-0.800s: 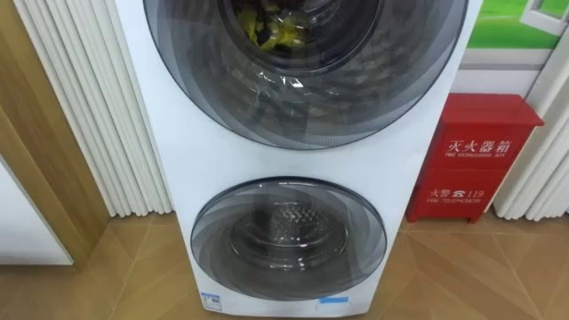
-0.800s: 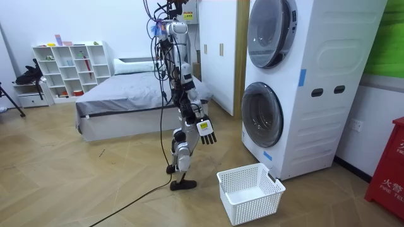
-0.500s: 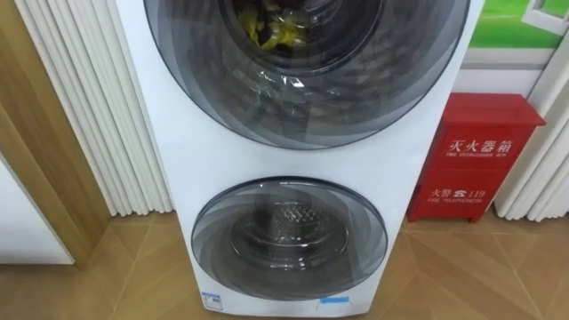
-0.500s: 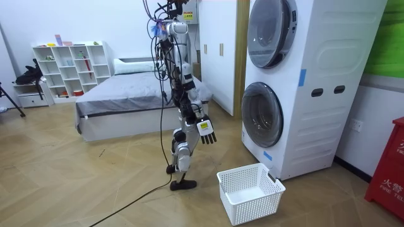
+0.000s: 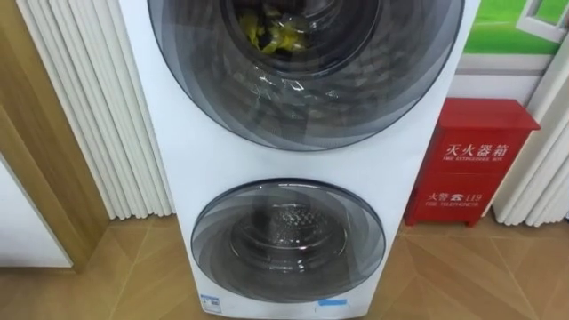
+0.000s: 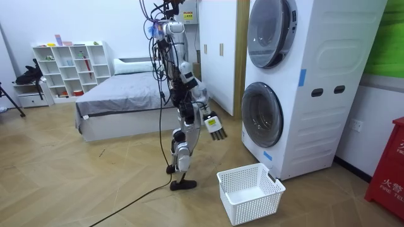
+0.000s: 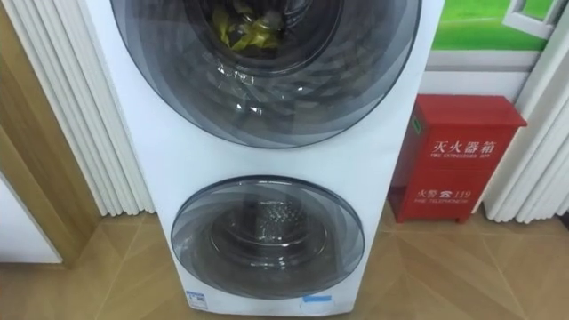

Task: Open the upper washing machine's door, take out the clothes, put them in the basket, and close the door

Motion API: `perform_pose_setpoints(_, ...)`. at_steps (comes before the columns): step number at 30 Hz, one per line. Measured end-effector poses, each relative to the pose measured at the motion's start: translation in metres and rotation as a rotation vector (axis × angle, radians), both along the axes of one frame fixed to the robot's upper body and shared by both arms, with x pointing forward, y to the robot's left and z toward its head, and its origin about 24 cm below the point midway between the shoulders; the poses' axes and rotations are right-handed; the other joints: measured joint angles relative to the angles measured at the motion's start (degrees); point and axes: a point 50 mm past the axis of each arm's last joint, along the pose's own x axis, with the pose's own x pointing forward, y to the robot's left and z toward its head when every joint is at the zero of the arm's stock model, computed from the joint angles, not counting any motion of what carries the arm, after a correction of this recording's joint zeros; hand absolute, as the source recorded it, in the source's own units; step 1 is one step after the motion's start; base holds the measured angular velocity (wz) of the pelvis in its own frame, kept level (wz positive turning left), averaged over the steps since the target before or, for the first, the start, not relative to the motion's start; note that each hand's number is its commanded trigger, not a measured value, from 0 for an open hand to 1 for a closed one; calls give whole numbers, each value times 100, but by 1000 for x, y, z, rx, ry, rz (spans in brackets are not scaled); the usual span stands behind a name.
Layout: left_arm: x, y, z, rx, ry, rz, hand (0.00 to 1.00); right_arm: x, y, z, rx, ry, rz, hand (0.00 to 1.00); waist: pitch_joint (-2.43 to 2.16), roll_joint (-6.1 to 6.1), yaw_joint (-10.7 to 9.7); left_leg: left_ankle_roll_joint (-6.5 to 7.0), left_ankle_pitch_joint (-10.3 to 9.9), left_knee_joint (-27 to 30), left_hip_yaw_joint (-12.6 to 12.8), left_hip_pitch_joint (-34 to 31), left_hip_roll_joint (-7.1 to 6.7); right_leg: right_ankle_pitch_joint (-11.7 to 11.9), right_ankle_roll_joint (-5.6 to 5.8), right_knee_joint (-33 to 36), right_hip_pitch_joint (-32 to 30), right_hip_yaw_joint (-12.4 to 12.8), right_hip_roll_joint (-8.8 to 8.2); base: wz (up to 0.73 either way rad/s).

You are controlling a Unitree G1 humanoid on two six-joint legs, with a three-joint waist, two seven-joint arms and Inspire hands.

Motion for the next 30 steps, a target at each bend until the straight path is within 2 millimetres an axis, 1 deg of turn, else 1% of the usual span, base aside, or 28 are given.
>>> perform_pose_setpoints(1, 5, 2, 1, 3, -20, -6, 0, 22, -5, 9, -24, -76, -2, 0, 19, -21, 1, 1, 0, 0, 3, -18, 0, -1, 3, -5, -18, -3, 1, 4)
perform_pose_setpoints(2, 7, 3, 2, 6, -29, -7, 0, 33, -8, 15, -33, -116, -3, 0, 28, -49, 12, 1, 1, 0, 11, -25, 0, -1, 3, 7, -42, 13, 2, -6)
perform_pose_setpoints(3, 9, 4, 2, 11, -42, -13, 0, 57, -14, 28, -54, -203, -8, 0, 1, -4, 39, 2, 2, -1, 29, -31, 2, -1, 3, 19, -80, 52, 5, -11)
perform_pose_setpoints(4, 10, 6, 3, 16, -46, -13, 0, 81, -20, 43, -76, -291, -22, 0, 5, -29, 25, 2, 2, -3, 26, -29, 1, 3, 5, 26, -80, 69, 9, -9)
perform_pose_setpoints(5, 10, 8, 4, 21, -49, -13, 0, 91, -23, 51, -87, -333, -27, 0, -3, -40, 20, 2, 2, -6, 29, -29, 1, 6, 7, 36, -74, 68, 10, 0)
perform_pose_setpoints(7, 16, 15, 7, 41, -73, -14, 0, 123, -33, 81, -132, -483, -46, 0, 12, -115, 68, 2, 2, -10, 17, -46, 2, 9, 4, 46, -86, 18, 8, 5)
perform_pose_setpoints(8, 17, 16, 7, 44, -75, -9, 0, 131, -35, 88, -142, -513, -48, 0, 8, -130, 97, 2, 2, -14, 16, -45, 3, 9, 4, 55, -90, 10, 7, 0)
perform_pose_setpoints(10, 18, 18, 8, 52, -72, -8, 0, 161, -34, 118, -160, -637, -64, 0, 4, -139, 149, 2, 2, -16, 19, -50, 9, 9, 4, 98, -100, -1, 5, -8)
perform_pose_setpoints(11, 19, 18, 8, 53, -71, -8, 0, 168, -33, 124, -161, -661, -64, 0, 2, -142, 151, 2, 2, -17, 18, -47, 9, 9, 5, 99, -96, -1, 6, 0)
perform_pose_setpoints(13, 22, 18, 8, 55, -72, -9, 0, 188, -30, 145, -166, -733, -64, 0, -14, -167, 162, 2, 2, -20, 20, -75, 11, 10, 6, 101, -108, -18, 5, 6)
perform_pose_setpoints(14, 22, 18, 8, 56, -72, -9, 0, 192, -29, 150, -168, -751, -65, 0, -17, -169, 162, 2, 2, -20, 19, -83, 11, 10, 6, 101, -113, -23, 3, 8)
perform_pose_setpoints(16, 24, 20, 10, 65, -73, -7, 0, 208, -26, 176, -183, -838, -62, 0, -31, -175, 184, 2, 2, -21, 16, -98, 10, 10, 6, 109, -134, -26, -1, 0)
perform_pose_setpoints(17, 23, 21, 10, 67, -68, -7, 0, 213, -25, 183, -185, -862, -62, 0, -31, -173, 188, 2, 2, -22, 16, -99, 10, 10, 6, 108, -136, -29, -1, 0)
perform_pose_setpoints(18, 21, 23, 10, 74, -57, -4, 0, 221, -26, 197, -197, -901, -64, 0, -34, -178, 189, 2, 2, -22, 10, -95, 10, 11, 6, 106, -131, -33, 1, 0)
perform_pose_setpoints(19, 22, 25, 10, 78, -55, -4, 0, 223, -31, 208, -225, -935, -67, 0, -43, -185, 258, 2, 2, -29, 6, -83, 10, 11, 7, 105, -117, -11, 1, 4)
perform_pose_setpoints(20, 22, 25, 11, 79, -54, -4, 0, 224, -33, 212, -237, -949, -68, 0, -50, -189, 297, 2, 2, -31, 6, -73, 10, 11, 7, 104, -106, -3, 1, 5)
perform_pose_setpoints(21, 22, 26, 11, 82, -53, -3, 0, 226, -36, 220, -258, -971, -69, 0, -74, -203, 338, 2, 2, -32, -1, -65, 10, 11, 7, 105, -95, -8, 1, 0)
perform_pose_setpoints(22, 22, 27, 11, 84, -54, -4, 0, 229, -36, 228, -268, -995, -68, 0, -87, -213, 364, 2, 2, -34, -7, -67, 10, 11, 7, 106, -94, -28, 2, 0)
perform_pose_setpoints(23, 23, 28, 12, 85, -56, -6, 0, 231, -36, 232, -273, -1006, -66, 0, -90, -218, 380, 2, 2, -35, -11, -72, 10, 11, 7, 105, -97, -40, 3, 3)
perform_pose_setpoints(25, 26, 29, 12, 93, -59, -20, 0, 237, -40, 247, -299, -1043, -54, 0, -96, -227, 424, 2, 2, -36, -13, -87, 11, 11, 7, 103, -102, -84, -1, 6)
perform_pose_setpoints(27, 26, 30, 13, 97, -62, -25, 0, 241, -42, 257, -311, -1070, -50, 0, -97, -228, 438, 2, 2, -36, -12, -87, 11, 12, 8, 104, -98, -84, -2, 3)
perform_pose_setpoints(28, 24, 31, 14, 103, -62, -27, 0, 242, -40, 261, -310, -1071, -53, 0, -103, -243, 440, 2, 2, -39, -8, -76, 11, 12, 8, 112, -97, -78, -1, -5)
perform_pose_setpoints(30, 23, 32, 15, 114, -54, -47, 0, 242, -40, 261, -315, -1070, -47, 0, -103, -254, 447, 2, 2, -41, -16, -63, 12, 12, 8, 114, -95, -89, -1, -13)
